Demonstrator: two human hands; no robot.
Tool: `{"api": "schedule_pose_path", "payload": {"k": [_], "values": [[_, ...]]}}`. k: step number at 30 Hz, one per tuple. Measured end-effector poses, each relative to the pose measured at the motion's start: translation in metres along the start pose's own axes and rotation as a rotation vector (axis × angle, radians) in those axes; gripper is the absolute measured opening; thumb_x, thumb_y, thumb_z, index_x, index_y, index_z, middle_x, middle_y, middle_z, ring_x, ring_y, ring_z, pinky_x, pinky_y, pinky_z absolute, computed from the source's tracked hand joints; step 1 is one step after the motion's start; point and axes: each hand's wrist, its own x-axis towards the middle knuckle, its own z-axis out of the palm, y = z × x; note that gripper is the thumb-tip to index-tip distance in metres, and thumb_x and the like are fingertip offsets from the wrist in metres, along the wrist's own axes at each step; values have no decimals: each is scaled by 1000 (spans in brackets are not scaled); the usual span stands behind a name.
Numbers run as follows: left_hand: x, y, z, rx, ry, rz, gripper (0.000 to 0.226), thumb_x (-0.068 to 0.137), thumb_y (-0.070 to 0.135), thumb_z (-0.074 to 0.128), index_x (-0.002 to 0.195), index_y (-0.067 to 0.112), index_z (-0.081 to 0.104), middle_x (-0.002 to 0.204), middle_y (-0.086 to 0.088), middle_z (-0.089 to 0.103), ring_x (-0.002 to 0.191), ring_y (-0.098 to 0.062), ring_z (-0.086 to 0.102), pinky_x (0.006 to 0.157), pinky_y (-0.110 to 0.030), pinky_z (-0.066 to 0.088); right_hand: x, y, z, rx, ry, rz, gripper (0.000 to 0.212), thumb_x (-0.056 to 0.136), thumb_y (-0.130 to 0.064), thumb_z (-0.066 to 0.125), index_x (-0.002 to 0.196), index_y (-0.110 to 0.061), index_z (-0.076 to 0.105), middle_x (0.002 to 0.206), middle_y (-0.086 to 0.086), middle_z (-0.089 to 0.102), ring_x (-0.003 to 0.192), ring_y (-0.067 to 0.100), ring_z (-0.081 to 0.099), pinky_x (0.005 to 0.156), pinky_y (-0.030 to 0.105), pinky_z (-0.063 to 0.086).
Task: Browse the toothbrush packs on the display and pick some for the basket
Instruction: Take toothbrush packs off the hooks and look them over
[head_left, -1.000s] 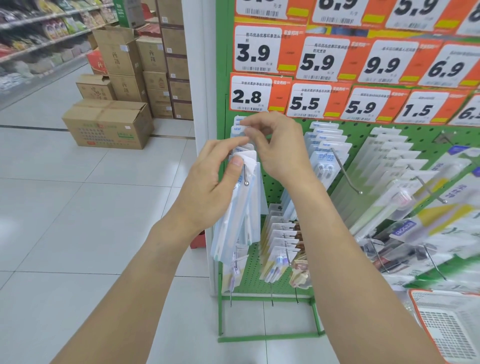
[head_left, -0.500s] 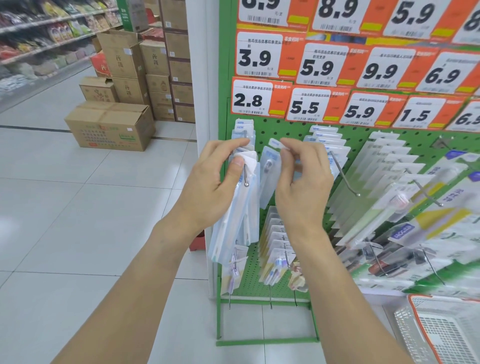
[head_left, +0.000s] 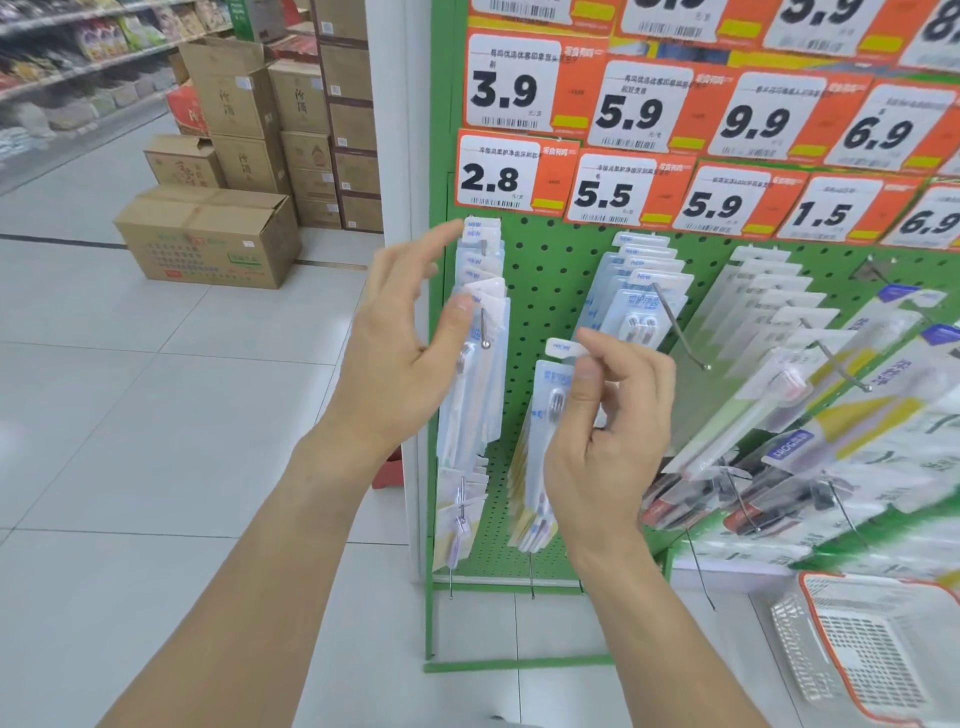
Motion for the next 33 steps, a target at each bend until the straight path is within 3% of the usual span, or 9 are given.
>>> {"api": "schedule_pose_path", "payload": {"k": [4, 7, 11, 15, 19, 21, 24, 26, 33], "values": [[-32, 17, -5, -80, 287, -73, 29, 96, 4, 56, 110, 28, 63, 104, 5, 65, 91, -14, 63, 75, -34, 52, -17, -4, -4, 50, -37, 75, 19, 103, -13, 53, 114, -13, 68, 109, -13, 53, 96, 13, 60, 75, 28, 53], [-80, 20, -2, -175, 217, -240, 24, 94, 9, 55, 90, 30, 66, 81, 3, 67, 67, -27, 61, 56, -37, 48, -30, -5, -4, 71, -118, 125, 17, 100, -9, 59, 112, -12, 71, 106, -9, 58, 92, 10, 63, 71, 20, 51], [-130, 4, 11, -180, -5, -455, 26, 93, 21, 60, 117, 29, 63, 104, 11, 71, 99, -10, 67, 81, -17, 52, -48, -1, -6, 130, -211, 225, 17, 98, -9, 64, 109, -19, 72, 99, -11, 62, 89, 13, 65, 66, 23, 52], [-142, -3, 5, -361, -270, -623, 23, 100, 9, 57, 115, 21, 70, 103, 8, 76, 92, -7, 71, 78, -22, 55, -60, 8, -10, 217, -348, 358, 14, 96, -16, 64, 105, -23, 74, 94, -9, 67, 90, 19, 68, 72, 25, 53], [-149, -11, 0, -359, -246, -715, 19, 99, 4, 58, 107, 12, 73, 96, -7, 78, 88, -40, 67, 76, -54, 55, -63, 13, -17, 259, -469, 519, 12, 98, -20, 66, 103, -29, 73, 90, -9, 72, 85, 11, 69, 71, 23, 50], [-152, -15, 3, -333, -233, -734, 17, 99, 4, 59, 106, 11, 73, 94, -5, 79, 85, -34, 71, 75, -48, 56, -62, 17, -24, 267, -560, 571, 12, 98, -21, 65, 104, -29, 71, 86, -11, 72, 81, 9, 68, 67, 25, 51], [-157, -15, 9, -327, -205, -741, 17, 98, 4, 60, 106, 13, 73, 95, 1, 79, 87, -20, 75, 76, -30, 58, -59, 29, -35, 280, -741, 640, 10, 98, -28, 67, 106, -32, 71, 88, -3, 75, 82, 24, 69, 69, 52, 58], [-160, -14, 14, -323, -215, -735, 18, 98, 5, 60, 106, 15, 73, 96, 3, 79, 91, -18, 75, 79, -28, 58, -59, 37, -43, 288, -846, 662, 14, 94, -40, 68, 105, -32, 73, 90, 5, 76, 82, 35, 68, 70, 60, 57], [-169, -11, 23, -380, -372, -828, 16, 99, 7, 61, 106, 12, 74, 98, -3, 79, 94, -30, 73, 88, -37, 57, -64, 43, -59, 333, -684, 802, 12, 91, -24, 69, 94, -15, 75, 79, 11, 75, 67, 21, 69, 57, 33, 58]]}}
